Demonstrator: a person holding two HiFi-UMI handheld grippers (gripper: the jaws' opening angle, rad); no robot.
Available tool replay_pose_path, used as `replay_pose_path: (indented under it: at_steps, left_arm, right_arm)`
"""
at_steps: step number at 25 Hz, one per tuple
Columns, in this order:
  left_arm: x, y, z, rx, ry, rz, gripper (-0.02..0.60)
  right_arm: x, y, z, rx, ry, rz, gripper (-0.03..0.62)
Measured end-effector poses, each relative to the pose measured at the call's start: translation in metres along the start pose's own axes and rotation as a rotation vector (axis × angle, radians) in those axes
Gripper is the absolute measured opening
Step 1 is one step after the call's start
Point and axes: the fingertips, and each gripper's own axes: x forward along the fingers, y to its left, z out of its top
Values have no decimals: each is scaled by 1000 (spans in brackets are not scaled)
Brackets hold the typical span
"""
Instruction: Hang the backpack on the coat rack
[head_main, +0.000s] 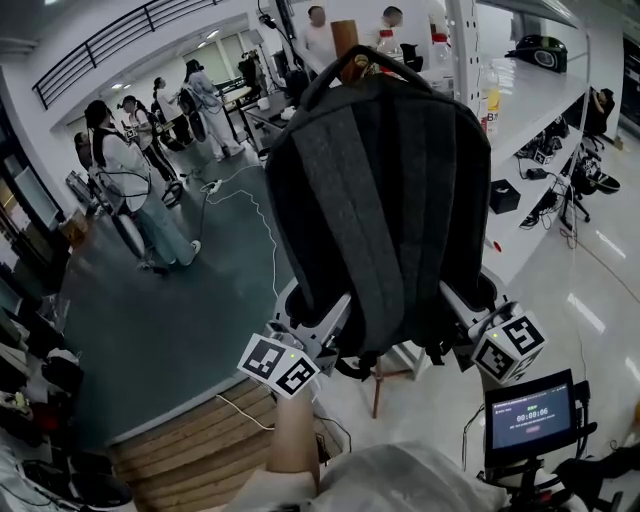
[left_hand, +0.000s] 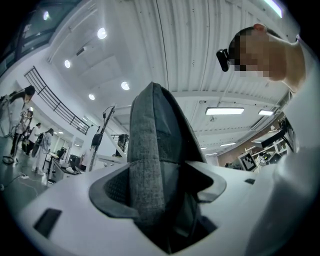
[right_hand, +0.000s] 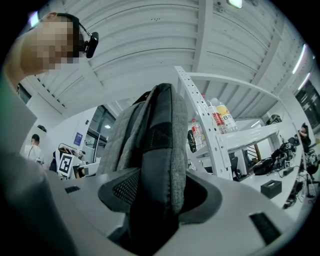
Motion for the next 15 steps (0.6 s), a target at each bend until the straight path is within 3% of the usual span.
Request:
replay_pose_path:
  at_steps: [10,15]
  left_arm:
    - [-3,8,-20,-39,25,29,319]
    - [-3,8,-23,-16,8,54,319]
  right_arm:
    - [3,-4,-19,17,48,-11,230]
    - [6,-8,-25,3,34,-4,230]
